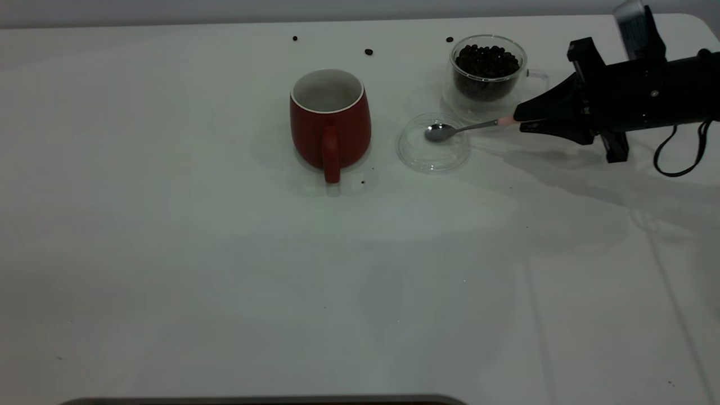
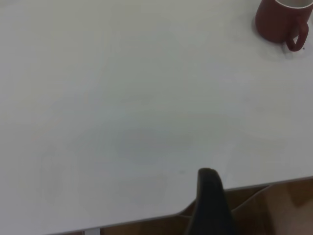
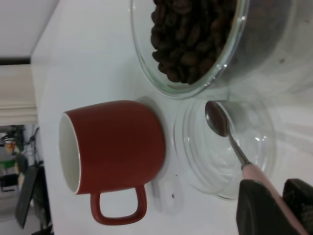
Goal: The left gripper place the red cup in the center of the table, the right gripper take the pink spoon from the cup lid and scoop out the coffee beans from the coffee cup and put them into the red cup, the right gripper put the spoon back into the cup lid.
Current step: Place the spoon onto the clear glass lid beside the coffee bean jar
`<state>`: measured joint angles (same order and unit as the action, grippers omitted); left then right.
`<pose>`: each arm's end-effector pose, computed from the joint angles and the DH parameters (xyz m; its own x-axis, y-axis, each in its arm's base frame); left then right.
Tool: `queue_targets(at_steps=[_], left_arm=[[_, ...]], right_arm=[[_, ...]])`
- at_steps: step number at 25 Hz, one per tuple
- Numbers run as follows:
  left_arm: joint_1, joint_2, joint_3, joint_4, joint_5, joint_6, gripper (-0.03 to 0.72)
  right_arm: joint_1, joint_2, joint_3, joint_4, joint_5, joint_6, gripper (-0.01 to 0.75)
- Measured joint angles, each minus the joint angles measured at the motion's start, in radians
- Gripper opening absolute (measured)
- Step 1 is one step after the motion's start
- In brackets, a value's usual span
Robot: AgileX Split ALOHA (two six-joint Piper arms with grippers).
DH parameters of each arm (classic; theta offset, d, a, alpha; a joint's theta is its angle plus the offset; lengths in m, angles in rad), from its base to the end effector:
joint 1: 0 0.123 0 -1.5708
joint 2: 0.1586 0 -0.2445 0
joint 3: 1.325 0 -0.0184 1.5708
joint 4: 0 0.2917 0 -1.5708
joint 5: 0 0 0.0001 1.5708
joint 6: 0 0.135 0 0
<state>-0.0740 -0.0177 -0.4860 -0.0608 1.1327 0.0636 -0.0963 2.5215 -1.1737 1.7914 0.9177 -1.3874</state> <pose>0.1046 -0.0152 0.2656 -0.5087 0.0755 -0.8576 0.1402 0.9901 0.0040 0.3812 0.0683 -0.1112 -0.8993 0.4117 -0.1475 0.1076 0.5352 0.8378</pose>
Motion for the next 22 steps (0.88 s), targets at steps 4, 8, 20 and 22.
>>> queue_targets(at_steps=[4, 8, 20, 22], left_arm=[[0.000, 0.000, 0.000, 0.000, 0.000, 0.000, 0.586], [0.000, 0.000, 0.000, 0.000, 0.000, 0.000, 0.586], [0.000, 0.000, 0.000, 0.000, 0.000, 0.000, 0.586], [0.000, 0.000, 0.000, 0.000, 0.000, 0.000, 0.586]], right_arm=[[0.000, 0.030, -0.010, 0.001, 0.034, -0.031, 0.108], [0.000, 0.048, -0.010, 0.001, 0.055, -0.070, 0.108], [0.020, 0.047, -0.017, 0.003, 0.049, -0.141, 0.108], [0.020, 0.047, -0.017, 0.003, 0.047, -0.151, 0.108]])
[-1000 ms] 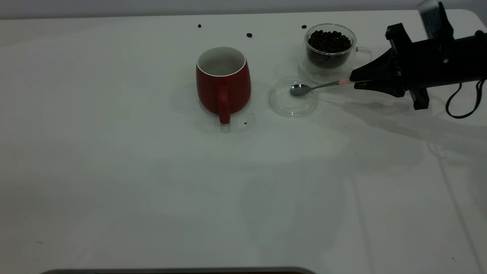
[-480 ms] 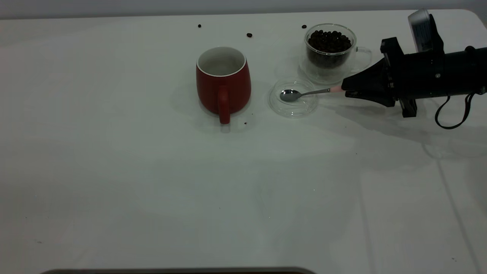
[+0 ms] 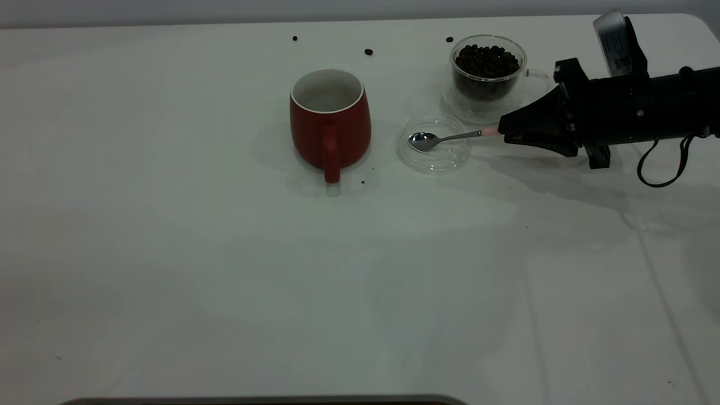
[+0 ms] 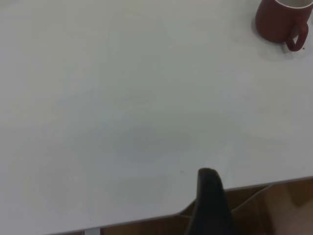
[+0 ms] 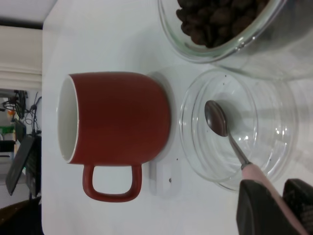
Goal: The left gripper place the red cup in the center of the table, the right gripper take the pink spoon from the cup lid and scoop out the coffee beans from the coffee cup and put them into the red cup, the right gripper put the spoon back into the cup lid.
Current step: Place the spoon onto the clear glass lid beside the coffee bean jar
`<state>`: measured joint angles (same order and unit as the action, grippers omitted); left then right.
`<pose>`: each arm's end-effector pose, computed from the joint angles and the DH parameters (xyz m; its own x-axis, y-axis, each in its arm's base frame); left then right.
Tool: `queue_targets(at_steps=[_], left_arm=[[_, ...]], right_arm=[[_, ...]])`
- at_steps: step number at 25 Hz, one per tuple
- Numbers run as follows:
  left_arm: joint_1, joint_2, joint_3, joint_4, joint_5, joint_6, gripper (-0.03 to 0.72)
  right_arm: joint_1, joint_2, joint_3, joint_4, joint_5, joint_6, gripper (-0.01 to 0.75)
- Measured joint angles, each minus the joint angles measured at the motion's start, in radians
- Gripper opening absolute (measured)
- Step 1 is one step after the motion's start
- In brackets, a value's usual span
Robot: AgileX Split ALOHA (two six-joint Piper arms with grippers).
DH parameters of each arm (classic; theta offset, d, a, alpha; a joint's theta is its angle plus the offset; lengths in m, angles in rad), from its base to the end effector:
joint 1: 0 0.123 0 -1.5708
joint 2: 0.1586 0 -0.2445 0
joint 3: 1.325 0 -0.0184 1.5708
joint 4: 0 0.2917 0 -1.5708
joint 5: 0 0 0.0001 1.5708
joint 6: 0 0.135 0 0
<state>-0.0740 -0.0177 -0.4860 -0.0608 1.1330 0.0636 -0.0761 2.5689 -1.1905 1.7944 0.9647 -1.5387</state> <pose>0.1045 -0.0152 0.2656 -0.5090 0.0756 -0.8575 0.1402 0.9901 0.0040 0.3740 0.0800 -0.1210 -0.9192 0.3102 -0.2425 -0.0334 0.5522 0.8330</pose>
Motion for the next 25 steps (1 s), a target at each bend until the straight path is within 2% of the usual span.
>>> queue_targets(at_steps=[25], left_arm=[[0.000, 0.000, 0.000, 0.000, 0.000, 0.000, 0.586]], right_arm=[[0.000, 0.043, 0.000, 0.010, 0.025, -0.054, 0.108]])
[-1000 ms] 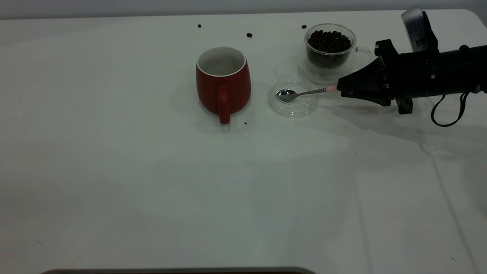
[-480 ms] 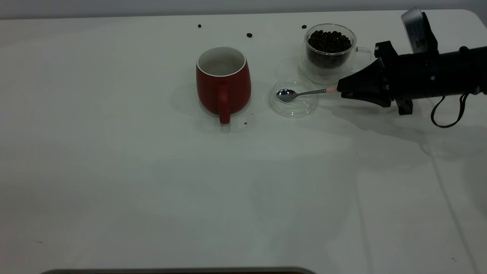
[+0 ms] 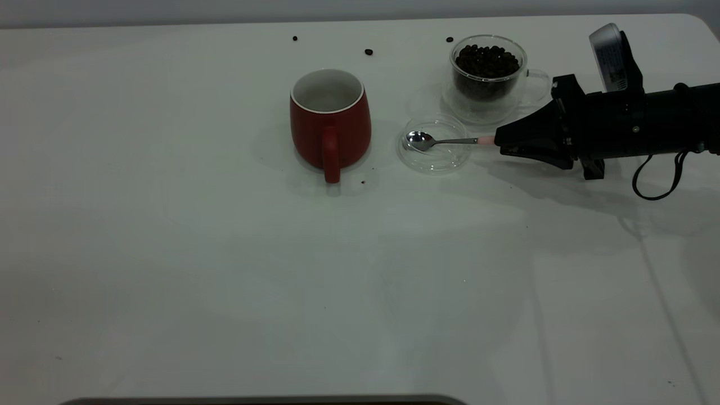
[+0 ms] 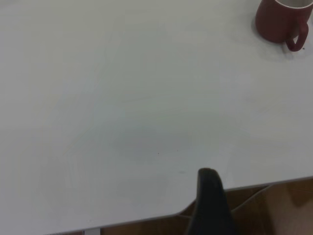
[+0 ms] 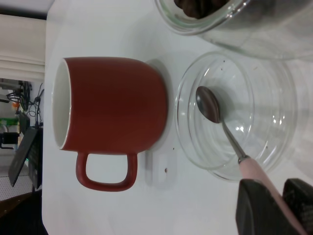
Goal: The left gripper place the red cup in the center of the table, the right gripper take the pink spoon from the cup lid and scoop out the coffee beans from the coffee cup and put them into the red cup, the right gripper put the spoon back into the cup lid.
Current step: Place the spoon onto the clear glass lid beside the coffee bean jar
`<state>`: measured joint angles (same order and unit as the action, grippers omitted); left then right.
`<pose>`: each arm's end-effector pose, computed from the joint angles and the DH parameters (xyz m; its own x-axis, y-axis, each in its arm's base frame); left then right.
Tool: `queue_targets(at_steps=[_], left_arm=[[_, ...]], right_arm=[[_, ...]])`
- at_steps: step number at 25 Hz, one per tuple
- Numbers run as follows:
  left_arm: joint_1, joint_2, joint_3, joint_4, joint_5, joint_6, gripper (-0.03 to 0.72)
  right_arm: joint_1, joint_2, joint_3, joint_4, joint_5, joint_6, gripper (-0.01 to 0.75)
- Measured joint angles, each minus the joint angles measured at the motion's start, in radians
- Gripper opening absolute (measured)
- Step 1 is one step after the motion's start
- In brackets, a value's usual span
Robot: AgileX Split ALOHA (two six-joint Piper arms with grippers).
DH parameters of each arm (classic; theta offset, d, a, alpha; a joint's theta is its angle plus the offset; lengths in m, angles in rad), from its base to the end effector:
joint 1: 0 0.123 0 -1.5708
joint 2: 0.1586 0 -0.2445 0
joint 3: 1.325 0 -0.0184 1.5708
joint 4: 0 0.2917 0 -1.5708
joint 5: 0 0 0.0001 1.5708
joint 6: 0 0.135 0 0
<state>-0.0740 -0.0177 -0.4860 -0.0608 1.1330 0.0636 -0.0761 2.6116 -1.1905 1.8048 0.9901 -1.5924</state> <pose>0.1045 -0.0152 0.2656 -0.5090 0.0756 -0.8575 0.1402 0.9901 0.0040 0.3643 0.0824 -0.1333 -0.9243 0.2914 -0.2464 -0.0518 0.5441 0.8375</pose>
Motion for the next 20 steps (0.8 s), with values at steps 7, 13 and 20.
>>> queue_targets(at_steps=[7, 13, 20], left_arm=[[0.000, 0.000, 0.000, 0.000, 0.000, 0.000, 0.586], [0.000, 0.000, 0.000, 0.000, 0.000, 0.000, 0.586], [0.000, 0.000, 0.000, 0.000, 0.000, 0.000, 0.586]], right_arm=[[0.000, 0.006, 0.000, 0.000, -0.049, -0.004, 0.335], [0.000, 0.007, 0.000, -0.004, -0.054, -0.004, 0.650], [-0.006, -0.102, 0.000, -0.123, -0.058, 0.030, 0.694]])
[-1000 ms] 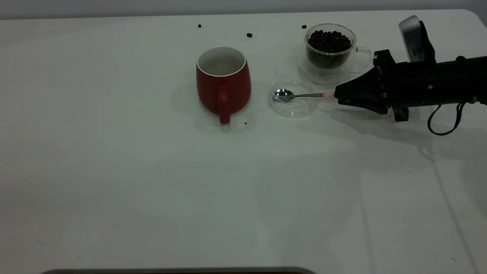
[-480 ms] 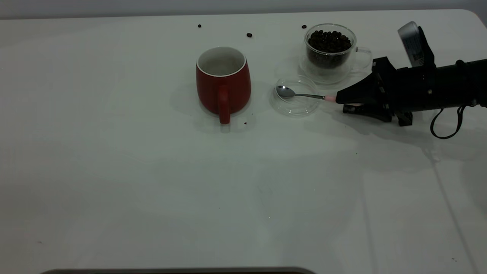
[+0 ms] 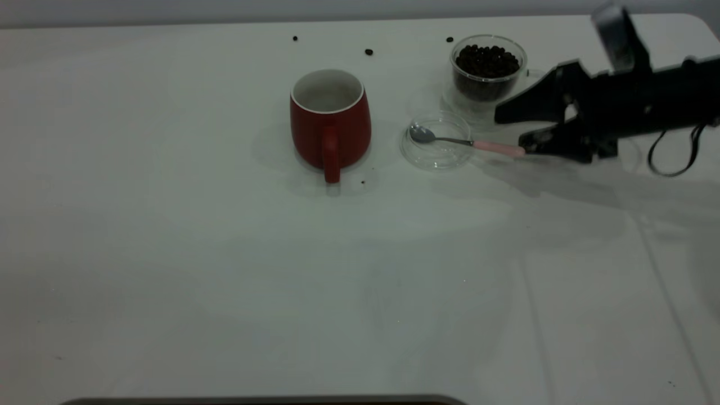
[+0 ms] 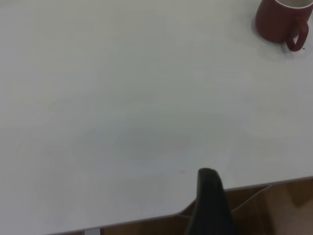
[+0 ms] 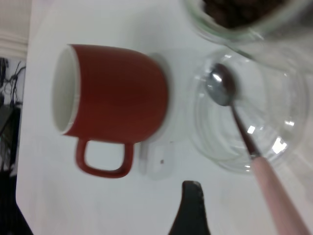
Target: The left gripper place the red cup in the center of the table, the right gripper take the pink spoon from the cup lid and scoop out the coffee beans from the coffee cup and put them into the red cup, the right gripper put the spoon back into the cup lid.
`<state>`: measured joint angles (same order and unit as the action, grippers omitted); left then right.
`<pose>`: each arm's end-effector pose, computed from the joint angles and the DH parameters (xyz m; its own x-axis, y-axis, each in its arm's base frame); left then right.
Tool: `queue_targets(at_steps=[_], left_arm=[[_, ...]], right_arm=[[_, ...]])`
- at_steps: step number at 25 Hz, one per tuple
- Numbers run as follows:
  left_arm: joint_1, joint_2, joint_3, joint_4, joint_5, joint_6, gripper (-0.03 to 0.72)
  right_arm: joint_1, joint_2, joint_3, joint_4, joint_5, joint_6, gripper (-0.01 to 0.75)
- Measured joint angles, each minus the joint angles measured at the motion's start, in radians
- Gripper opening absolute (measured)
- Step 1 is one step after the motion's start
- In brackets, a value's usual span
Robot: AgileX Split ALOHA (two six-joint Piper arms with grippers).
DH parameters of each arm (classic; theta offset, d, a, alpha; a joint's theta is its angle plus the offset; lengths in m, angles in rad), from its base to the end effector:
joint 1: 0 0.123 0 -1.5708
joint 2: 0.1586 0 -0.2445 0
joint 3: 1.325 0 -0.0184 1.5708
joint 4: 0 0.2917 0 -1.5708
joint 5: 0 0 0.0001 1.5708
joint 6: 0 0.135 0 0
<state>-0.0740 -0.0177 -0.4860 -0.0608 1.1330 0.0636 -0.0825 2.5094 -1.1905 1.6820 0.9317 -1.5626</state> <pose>0.1045 -0.0152 0.2656 -0.5090 0.0756 -0.8575 0.1402 0.9901 0.0040 0.3777 0.0769 -0.1063 -0.9261 0.1928 -0.3242 -0.1474 0.6061 0.7816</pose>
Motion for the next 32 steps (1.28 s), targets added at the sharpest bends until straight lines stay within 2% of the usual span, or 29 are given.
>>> queue_targets(at_steps=[5, 9, 12, 15, 21, 25, 32], left_arm=[[0.000, 0.000, 0.000, 0.000, 0.000, 0.000, 0.586], [0.000, 0.000, 0.000, 0.000, 0.000, 0.000, 0.586], [0.000, 0.000, 0.000, 0.000, 0.000, 0.000, 0.586], [0.000, 0.000, 0.000, 0.000, 0.000, 0.000, 0.586], [0.000, 0.000, 0.000, 0.000, 0.000, 0.000, 0.586], [0.000, 0.000, 0.000, 0.000, 0.000, 0.000, 0.586], [0.000, 0.000, 0.000, 0.000, 0.000, 0.000, 0.586]], right_arm=[[-0.017, -0.106, 0.000, -0.208, -0.058, 0.140, 0.680], [-0.033, -0.198, 0.001, -0.434, -0.134, 0.349, 0.670], [-0.034, -0.306, 0.003, -0.656, -0.141, 0.538, 0.659], [-0.034, -0.443, 0.008, -0.848, -0.104, 0.750, 0.644], [-0.034, -0.761, 0.019, -1.146, 0.100, 1.053, 0.572], [-0.034, -0.998, 0.102, -1.237, 0.192, 1.112, 0.559], [-0.034, -1.443, 0.331, -1.325, 0.154, 1.088, 0.557]])
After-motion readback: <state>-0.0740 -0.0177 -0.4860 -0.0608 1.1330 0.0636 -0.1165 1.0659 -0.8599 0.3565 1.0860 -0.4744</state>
